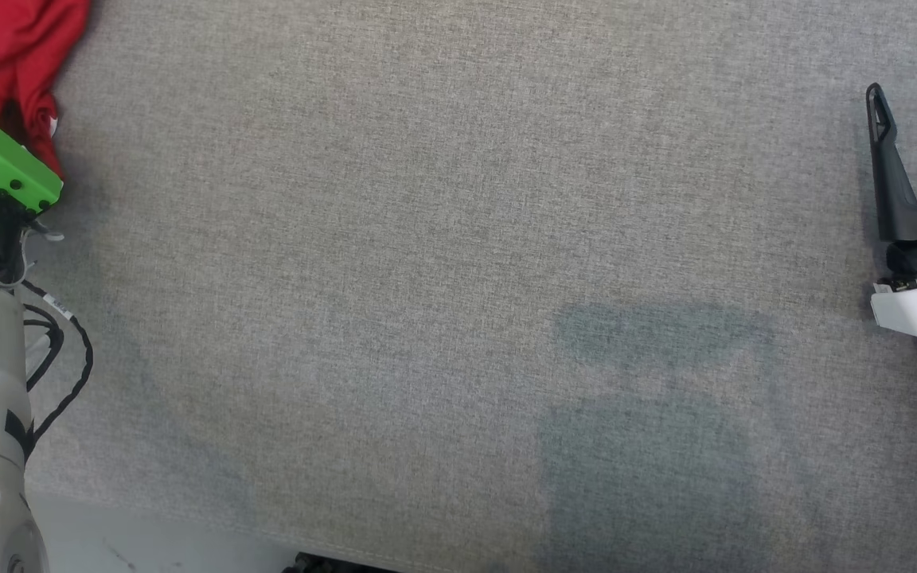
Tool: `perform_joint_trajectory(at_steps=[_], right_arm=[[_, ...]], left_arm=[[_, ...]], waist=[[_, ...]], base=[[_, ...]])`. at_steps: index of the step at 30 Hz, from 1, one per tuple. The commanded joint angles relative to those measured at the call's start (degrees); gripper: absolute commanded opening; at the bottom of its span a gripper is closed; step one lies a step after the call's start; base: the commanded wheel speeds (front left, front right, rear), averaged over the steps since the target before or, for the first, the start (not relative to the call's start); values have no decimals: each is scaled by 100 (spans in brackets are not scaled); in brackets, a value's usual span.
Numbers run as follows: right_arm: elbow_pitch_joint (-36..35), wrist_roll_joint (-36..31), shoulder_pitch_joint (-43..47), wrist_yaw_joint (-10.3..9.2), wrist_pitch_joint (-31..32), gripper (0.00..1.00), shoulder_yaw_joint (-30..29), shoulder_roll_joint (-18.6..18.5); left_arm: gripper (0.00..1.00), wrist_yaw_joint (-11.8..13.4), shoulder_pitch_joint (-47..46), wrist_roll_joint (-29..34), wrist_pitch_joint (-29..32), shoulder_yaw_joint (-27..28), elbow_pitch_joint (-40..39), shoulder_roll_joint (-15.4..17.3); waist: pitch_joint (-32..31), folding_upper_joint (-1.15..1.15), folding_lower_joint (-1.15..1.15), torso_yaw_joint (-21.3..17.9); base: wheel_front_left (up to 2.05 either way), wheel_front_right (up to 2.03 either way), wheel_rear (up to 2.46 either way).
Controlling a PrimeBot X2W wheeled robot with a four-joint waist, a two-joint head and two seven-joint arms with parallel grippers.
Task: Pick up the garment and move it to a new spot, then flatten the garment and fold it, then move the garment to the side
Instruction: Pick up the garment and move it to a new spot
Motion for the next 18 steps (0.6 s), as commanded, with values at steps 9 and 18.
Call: perform_joint_trajectory(at_steps=[9,18], right_arm=[[384,35,213,-9,-63,100,55,359],[548,83,401,-9,-84,100,-186,1061]], left_arm=[[0,-202,106,-295,-132,-76,-9,-156],[0,-208,993,-726,85,-1214,-1900,-359]], waist=[[-623,-1,-1,8],[-1459,-1,-1,-272]], base=[[0,0,0],[0,0,0]])
